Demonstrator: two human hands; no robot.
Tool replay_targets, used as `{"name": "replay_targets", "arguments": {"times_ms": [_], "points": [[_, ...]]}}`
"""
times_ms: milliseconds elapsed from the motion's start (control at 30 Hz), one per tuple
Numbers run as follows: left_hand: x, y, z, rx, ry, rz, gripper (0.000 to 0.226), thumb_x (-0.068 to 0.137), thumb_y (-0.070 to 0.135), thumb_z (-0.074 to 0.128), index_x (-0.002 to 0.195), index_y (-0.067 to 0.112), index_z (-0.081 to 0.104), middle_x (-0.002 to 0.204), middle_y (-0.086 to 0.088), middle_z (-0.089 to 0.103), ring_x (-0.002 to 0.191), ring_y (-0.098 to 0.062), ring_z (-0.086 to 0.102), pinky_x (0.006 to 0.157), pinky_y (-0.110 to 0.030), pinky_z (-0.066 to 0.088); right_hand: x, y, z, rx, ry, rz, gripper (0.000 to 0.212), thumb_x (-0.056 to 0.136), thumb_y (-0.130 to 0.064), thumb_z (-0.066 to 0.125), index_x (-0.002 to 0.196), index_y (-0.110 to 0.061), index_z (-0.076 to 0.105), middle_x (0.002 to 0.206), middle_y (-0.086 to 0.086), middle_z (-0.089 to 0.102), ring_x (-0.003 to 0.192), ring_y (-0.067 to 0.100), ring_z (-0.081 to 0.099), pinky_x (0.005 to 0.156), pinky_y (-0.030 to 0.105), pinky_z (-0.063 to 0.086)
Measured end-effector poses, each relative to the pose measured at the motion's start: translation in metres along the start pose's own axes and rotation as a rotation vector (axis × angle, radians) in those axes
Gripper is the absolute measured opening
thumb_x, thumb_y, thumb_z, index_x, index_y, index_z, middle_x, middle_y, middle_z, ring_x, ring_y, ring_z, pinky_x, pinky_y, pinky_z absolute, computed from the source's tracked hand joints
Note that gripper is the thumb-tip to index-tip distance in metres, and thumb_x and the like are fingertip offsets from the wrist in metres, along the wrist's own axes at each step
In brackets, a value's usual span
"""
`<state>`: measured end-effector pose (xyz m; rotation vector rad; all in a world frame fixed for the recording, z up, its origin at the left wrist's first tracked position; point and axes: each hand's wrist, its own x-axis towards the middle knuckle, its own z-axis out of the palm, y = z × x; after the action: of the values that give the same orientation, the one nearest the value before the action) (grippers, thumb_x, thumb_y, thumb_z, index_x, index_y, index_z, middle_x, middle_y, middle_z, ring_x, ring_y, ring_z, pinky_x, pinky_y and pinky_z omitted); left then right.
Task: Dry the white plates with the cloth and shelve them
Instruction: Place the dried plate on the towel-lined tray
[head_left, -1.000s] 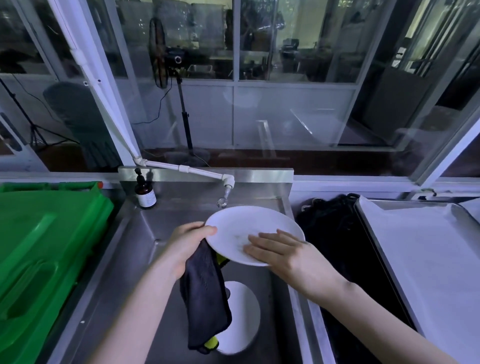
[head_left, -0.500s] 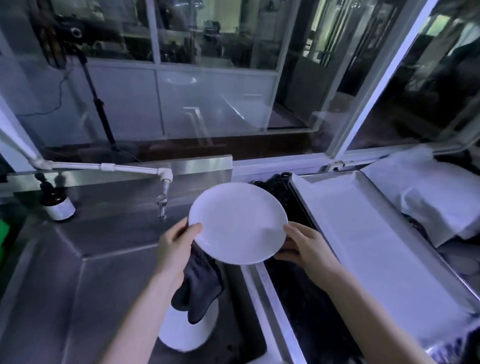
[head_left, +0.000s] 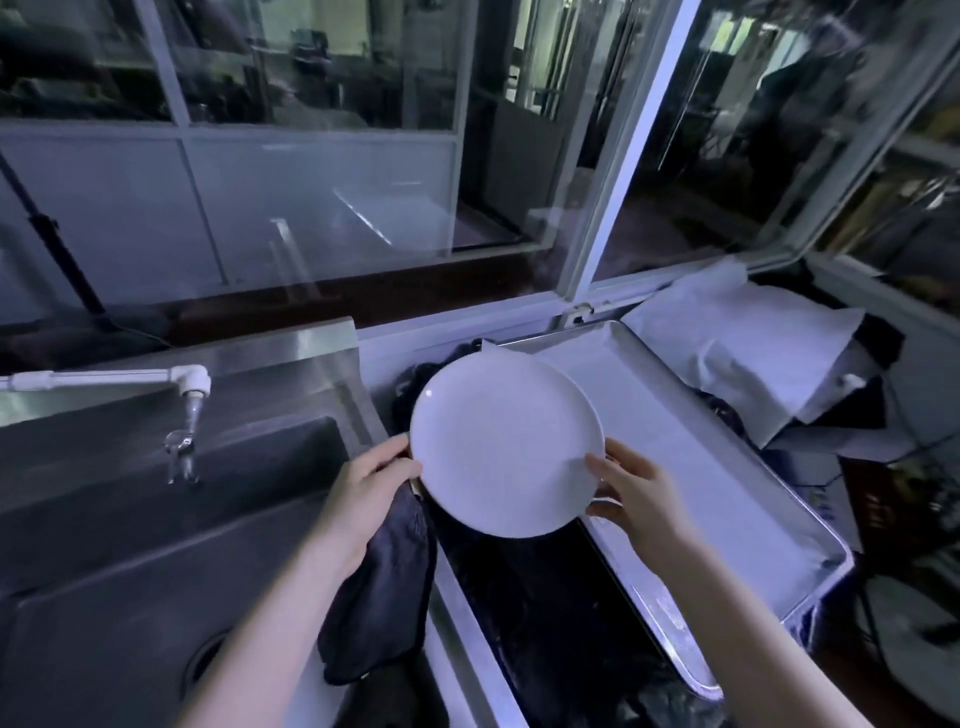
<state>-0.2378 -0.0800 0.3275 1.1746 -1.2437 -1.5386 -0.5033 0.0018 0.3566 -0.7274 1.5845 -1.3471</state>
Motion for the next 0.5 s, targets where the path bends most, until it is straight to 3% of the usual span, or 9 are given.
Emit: {"name": "replay_targets", "arguments": {"times_ms": [67, 167, 300, 400, 500], "points": [[0.010, -0.002, 0.021, 0.041, -0.064, 0.004, 0.039, 0.090, 0.007, 0.065, 0.106, 0.041, 0.073, 0.111, 0.020, 0.071, 0.109, 0.004, 0.061, 0.087, -0.011, 0.044, 0.016, 0.001, -0.025, -0.023, 0.018, -0.020, 0.021, 0.094, -0.006, 0.063, 0.108, -0.016, 0.075, 0.080, 0.003, 0.070, 0.059, 0.018, 0.061, 0.054, 0.025, 0.053], [0.026, -0.005, 0.060, 0.097, -0.162, 0.024, 0.046, 0.091, 0.011, 0.066, 0.093, 0.056, 0.072, 0.107, 0.024, 0.072, 0.103, 0.008, 0.064, 0.079, -0.004, 0.046, 0.049, 0.003, -0.063, -0.039, 0.051, -0.033, 0.024, 0.092, -0.004, 0.064, 0.109, -0.017, 0.075, 0.083, 0.007, 0.070, 0.061, 0.019, 0.060, 0.055, 0.027, 0.054], [0.057, -0.018, 0.120, 0.158, -0.119, -0.002, 0.034, 0.089, 0.011, 0.068, 0.106, 0.040, 0.074, 0.108, 0.013, 0.074, 0.105, -0.001, 0.066, 0.094, -0.019, 0.046, 0.099, 0.001, -0.114, -0.021, 0.065, -0.021, 0.024, 0.091, -0.002, 0.065, 0.093, -0.021, 0.079, 0.077, 0.005, 0.069, 0.058, 0.017, 0.062, 0.054, 0.026, 0.056], [0.081, -0.030, 0.165, 0.261, -0.101, -0.018, 0.037, 0.087, 0.011, 0.067, 0.090, 0.047, 0.076, 0.092, 0.012, 0.076, 0.084, 0.001, 0.067, 0.079, -0.010, 0.048, 0.133, 0.005, -0.151, -0.059, 0.056, -0.018, 0.035, 0.090, 0.001, 0.063, 0.078, -0.028, 0.081, 0.071, 0.003, 0.068, 0.056, 0.017, 0.063, 0.055, 0.026, 0.056], [0.103, -0.044, 0.206, 0.360, -0.071, -0.058, 0.030, 0.079, 0.020, 0.064, 0.089, 0.047, 0.074, 0.088, 0.008, 0.076, 0.080, -0.006, 0.064, 0.082, -0.022, 0.046, 0.163, 0.019, -0.182, -0.110, 0.071, 0.017, 0.040, 0.089, 0.001, 0.061, 0.078, -0.032, 0.079, 0.065, -0.003, 0.068, 0.053, 0.014, 0.063, 0.053, 0.024, 0.056]]}}
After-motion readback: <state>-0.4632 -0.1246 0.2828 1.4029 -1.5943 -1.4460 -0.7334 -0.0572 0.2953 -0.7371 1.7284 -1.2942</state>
